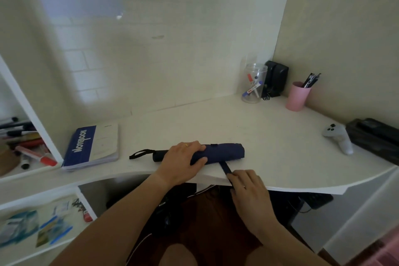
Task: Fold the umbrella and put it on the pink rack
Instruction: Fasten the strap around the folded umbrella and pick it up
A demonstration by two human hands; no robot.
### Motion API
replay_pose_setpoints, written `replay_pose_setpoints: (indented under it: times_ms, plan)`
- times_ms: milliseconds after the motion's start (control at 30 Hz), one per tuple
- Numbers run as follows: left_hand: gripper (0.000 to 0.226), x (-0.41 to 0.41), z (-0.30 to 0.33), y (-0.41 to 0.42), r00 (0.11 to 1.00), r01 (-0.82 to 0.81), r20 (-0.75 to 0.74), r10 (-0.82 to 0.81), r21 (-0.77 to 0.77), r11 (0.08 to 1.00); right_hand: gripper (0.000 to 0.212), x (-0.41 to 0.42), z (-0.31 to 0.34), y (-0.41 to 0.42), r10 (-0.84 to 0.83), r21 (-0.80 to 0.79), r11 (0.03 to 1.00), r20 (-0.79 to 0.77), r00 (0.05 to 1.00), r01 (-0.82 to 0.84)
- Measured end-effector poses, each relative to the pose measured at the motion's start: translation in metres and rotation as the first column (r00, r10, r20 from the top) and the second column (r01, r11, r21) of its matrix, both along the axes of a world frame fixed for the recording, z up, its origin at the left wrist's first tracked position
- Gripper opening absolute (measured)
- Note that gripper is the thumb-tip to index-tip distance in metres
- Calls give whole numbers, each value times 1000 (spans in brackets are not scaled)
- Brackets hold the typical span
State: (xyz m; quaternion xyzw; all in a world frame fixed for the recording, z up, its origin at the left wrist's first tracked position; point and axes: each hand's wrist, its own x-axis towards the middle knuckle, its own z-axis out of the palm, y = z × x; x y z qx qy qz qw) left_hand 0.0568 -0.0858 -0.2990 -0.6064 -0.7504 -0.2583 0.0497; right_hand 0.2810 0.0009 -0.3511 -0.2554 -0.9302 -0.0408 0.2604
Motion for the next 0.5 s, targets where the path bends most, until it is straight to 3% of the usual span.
replay_pose_setpoints:
  times_ms: [233, 433, 500]
  plan:
    - [36, -4, 22, 8, 999, 6, -46, -17, -213, 977, 51, -18, 2, -28, 165, 11, 986, -31, 986, -165]
    - [60, -11, 18, 18, 998, -1, -56, -8, -164, 986, 58, -16, 4, -30, 258, 19, 966, -10, 966, -257]
    - [53, -8, 13, 22, 996, 14, -86, -27, -152, 988, 56, -12, 3, -25, 264, 11, 964, -24, 964, -264]
